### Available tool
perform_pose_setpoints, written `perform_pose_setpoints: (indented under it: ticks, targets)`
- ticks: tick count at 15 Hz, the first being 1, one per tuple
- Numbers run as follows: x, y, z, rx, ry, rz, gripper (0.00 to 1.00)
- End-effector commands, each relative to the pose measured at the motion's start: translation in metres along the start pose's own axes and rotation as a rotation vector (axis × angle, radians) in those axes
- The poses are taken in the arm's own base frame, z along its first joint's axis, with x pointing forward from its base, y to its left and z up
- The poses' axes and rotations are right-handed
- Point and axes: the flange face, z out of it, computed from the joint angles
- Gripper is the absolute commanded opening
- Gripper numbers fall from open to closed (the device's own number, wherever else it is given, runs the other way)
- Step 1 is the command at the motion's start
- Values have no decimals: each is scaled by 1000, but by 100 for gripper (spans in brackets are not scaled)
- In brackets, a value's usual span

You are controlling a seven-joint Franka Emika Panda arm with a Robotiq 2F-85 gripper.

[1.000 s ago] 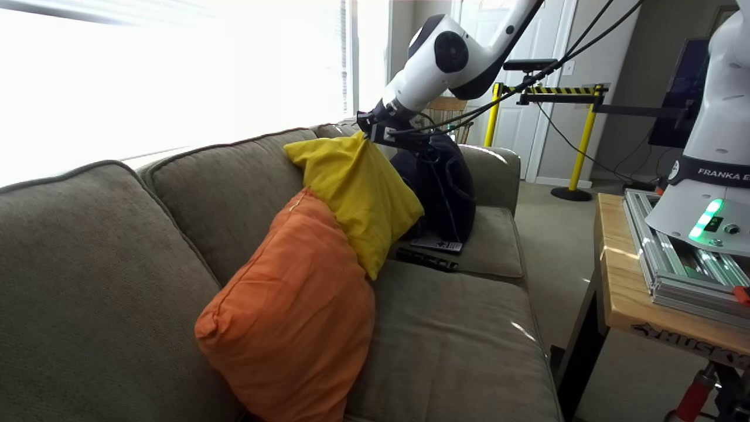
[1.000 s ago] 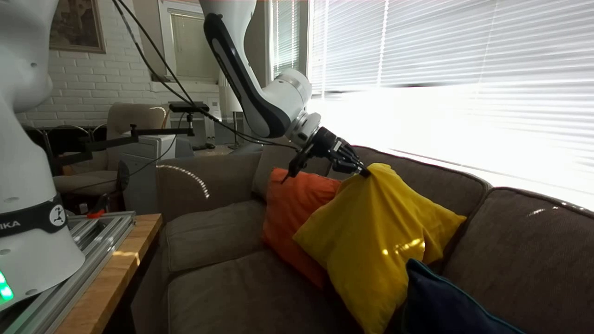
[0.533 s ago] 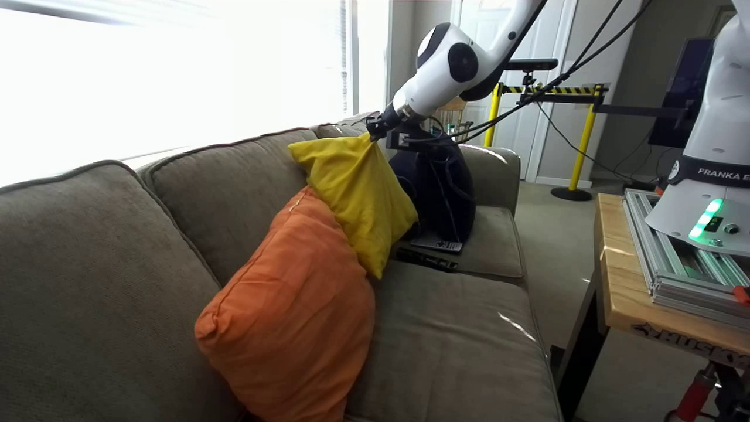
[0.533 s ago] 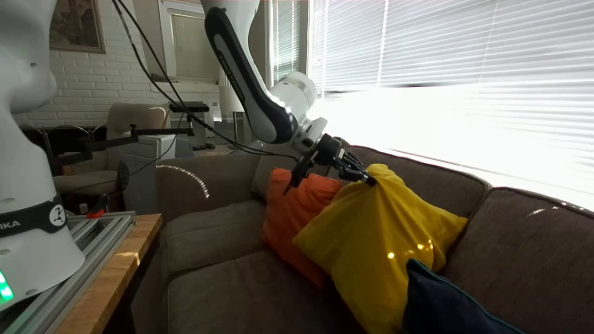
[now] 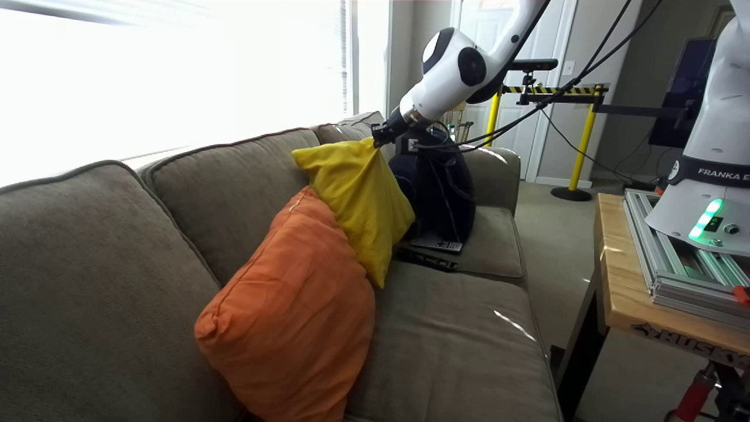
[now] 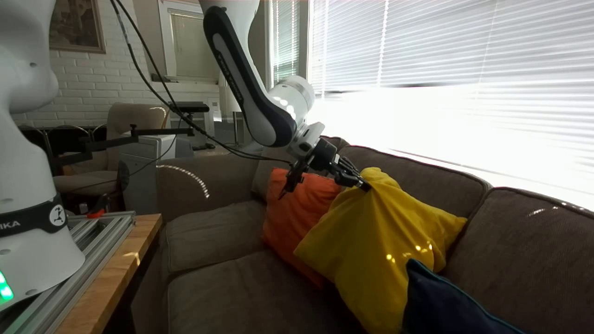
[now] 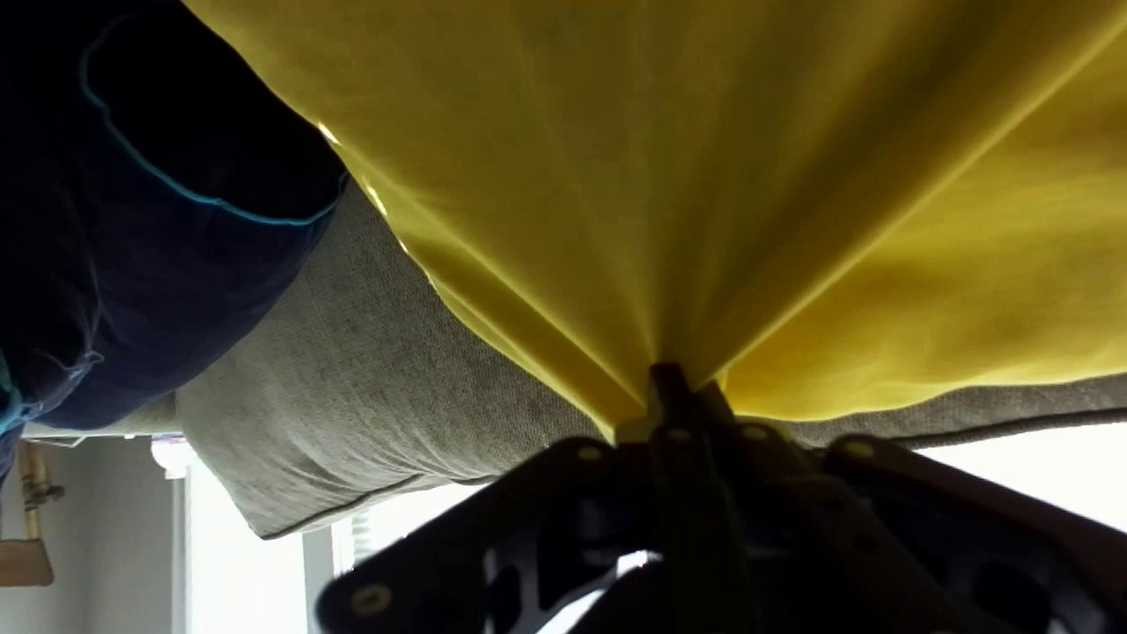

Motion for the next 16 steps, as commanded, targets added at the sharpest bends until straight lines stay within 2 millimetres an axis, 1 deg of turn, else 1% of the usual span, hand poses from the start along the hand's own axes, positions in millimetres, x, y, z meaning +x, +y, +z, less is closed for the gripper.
perform_pose_setpoints:
  ticks: [1,3,5,11,13,16]
  targets:
    - [-12,5,-11,22,-15,-7,0]
    - [-21,9,-13,20,-28,-26,0]
    - [-23,17,-13,17,-34,-44,0]
    - [-14,40,0,-10,-19,-64,0]
    - [-13,42,2,-10,-16,-66,0]
    - [-19,41,3,-11,-13,-68,0]
